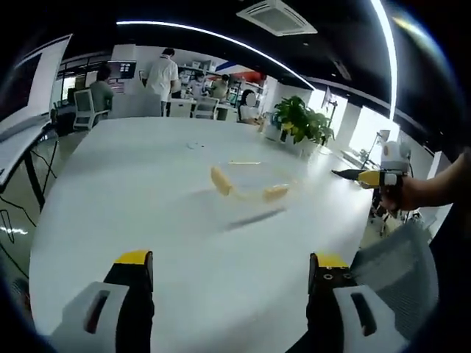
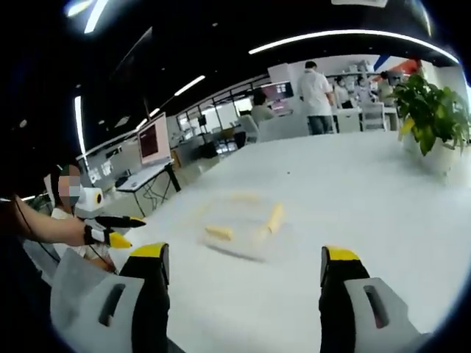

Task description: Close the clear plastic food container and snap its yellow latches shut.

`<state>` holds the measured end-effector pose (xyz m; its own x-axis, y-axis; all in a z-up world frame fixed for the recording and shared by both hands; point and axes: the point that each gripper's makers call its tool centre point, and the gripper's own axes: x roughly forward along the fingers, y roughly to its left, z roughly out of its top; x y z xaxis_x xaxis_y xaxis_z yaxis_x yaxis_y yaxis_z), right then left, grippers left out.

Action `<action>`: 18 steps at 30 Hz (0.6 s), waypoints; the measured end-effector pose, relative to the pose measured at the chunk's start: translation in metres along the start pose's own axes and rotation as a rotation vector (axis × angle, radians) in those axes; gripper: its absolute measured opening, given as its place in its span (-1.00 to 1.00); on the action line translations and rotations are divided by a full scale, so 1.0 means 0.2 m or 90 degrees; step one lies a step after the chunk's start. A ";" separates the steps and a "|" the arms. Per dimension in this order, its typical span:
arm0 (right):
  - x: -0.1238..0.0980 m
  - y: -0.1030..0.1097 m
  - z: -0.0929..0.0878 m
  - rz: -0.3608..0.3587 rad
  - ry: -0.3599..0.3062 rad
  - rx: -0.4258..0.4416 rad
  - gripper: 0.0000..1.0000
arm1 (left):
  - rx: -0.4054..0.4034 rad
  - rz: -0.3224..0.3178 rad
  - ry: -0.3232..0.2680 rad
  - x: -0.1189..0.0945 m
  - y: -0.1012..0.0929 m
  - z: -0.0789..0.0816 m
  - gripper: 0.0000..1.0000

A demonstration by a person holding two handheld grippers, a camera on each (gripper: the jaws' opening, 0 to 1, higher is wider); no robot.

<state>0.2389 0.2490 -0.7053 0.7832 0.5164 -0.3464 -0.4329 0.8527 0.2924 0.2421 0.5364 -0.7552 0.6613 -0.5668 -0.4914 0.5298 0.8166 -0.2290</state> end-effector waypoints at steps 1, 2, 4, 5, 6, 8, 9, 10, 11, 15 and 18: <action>-0.01 0.00 0.00 -0.001 0.000 0.002 0.65 | -0.004 0.002 -0.001 -0.01 0.00 0.00 0.68; -0.02 0.01 -0.01 -0.003 -0.001 0.004 0.64 | -0.007 0.004 -0.003 -0.02 0.00 -0.01 0.68; -0.03 0.02 0.00 -0.002 -0.005 0.006 0.64 | -0.010 0.008 -0.007 -0.04 0.00 -0.01 0.68; -0.04 0.03 0.00 -0.003 -0.008 0.007 0.64 | -0.012 0.009 -0.007 -0.05 0.00 -0.02 0.67; -0.05 0.04 -0.01 -0.002 -0.011 0.010 0.64 | -0.013 0.011 -0.008 -0.06 -0.01 -0.02 0.67; -0.06 0.05 -0.02 -0.002 -0.013 0.017 0.64 | -0.015 0.013 -0.011 -0.08 -0.02 -0.03 0.66; -0.06 0.06 -0.03 -0.002 -0.013 0.020 0.64 | -0.012 0.013 -0.010 -0.09 -0.03 -0.03 0.66; -0.07 0.07 -0.04 -0.001 -0.013 0.025 0.64 | -0.009 0.014 -0.010 -0.09 -0.03 -0.03 0.65; -0.07 0.08 -0.05 0.001 -0.015 0.030 0.64 | -0.005 0.015 -0.010 -0.10 -0.04 -0.04 0.64; -0.06 0.11 -0.09 0.005 -0.017 0.050 0.64 | -0.010 0.019 -0.018 -0.14 -0.07 -0.05 0.63; -0.06 0.13 -0.11 0.009 -0.014 0.047 0.65 | -0.001 0.031 -0.018 -0.13 -0.08 -0.08 0.63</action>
<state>0.2091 0.2674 -0.7131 0.7872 0.5252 -0.3232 -0.4097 0.8371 0.3624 0.2076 0.5408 -0.7519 0.7007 -0.5295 -0.4781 0.4962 0.8432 -0.2067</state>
